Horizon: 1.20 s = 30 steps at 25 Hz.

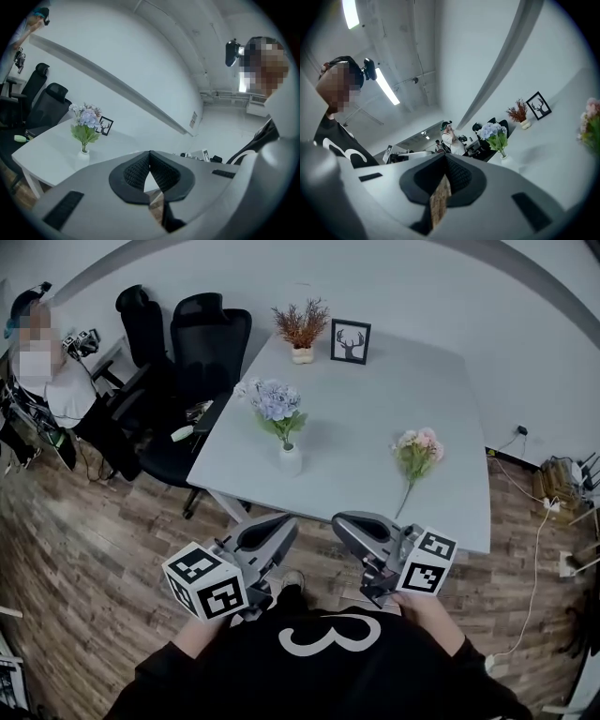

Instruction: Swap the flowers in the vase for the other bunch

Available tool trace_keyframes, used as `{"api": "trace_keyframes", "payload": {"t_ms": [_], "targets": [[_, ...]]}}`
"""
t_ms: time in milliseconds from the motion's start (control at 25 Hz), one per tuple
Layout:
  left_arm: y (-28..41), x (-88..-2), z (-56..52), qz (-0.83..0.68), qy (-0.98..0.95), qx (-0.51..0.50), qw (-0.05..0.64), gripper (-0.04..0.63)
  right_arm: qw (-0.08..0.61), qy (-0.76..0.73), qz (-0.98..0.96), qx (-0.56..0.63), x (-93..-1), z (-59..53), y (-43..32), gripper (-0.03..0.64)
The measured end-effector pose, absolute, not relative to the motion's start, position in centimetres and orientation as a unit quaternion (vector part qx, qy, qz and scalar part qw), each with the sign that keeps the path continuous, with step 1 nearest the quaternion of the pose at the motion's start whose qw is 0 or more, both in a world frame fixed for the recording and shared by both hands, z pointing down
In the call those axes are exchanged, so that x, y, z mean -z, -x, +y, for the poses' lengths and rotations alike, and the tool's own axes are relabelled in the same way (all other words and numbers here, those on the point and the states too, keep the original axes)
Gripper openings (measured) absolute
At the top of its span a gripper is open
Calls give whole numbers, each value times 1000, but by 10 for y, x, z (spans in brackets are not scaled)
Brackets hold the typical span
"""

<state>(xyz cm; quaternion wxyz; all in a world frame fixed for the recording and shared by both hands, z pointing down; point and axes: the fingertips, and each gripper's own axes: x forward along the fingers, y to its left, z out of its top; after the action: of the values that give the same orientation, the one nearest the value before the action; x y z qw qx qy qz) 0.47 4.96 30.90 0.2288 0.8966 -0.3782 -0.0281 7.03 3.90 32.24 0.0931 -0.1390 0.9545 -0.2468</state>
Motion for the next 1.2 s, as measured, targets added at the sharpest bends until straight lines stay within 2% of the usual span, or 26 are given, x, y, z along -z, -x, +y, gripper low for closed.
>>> {"api": "trace_keyframes", "payload": {"t_ms": [440, 920, 960, 1040, 1200], "targets": [[41, -311, -28, -368, -900, 41, 231, 11, 75, 160, 949, 263, -327, -32, -25, 8], [77, -332, -102, -391, -888, 42, 237, 17, 64, 200, 934, 290, -348, -78, -21, 8], [78, -333, -107, -387, -889, 43, 240, 51, 62, 203, 932, 292, -351, -81, -21, 8], [79, -337, -114, -381, -890, 45, 244, 172, 59, 210, 931, 294, -355, -86, -21, 8], [87, -351, -133, -411, -879, 26, 240, 327, 60, 217, 928, 297, -356, -95, -22, 8]]}}
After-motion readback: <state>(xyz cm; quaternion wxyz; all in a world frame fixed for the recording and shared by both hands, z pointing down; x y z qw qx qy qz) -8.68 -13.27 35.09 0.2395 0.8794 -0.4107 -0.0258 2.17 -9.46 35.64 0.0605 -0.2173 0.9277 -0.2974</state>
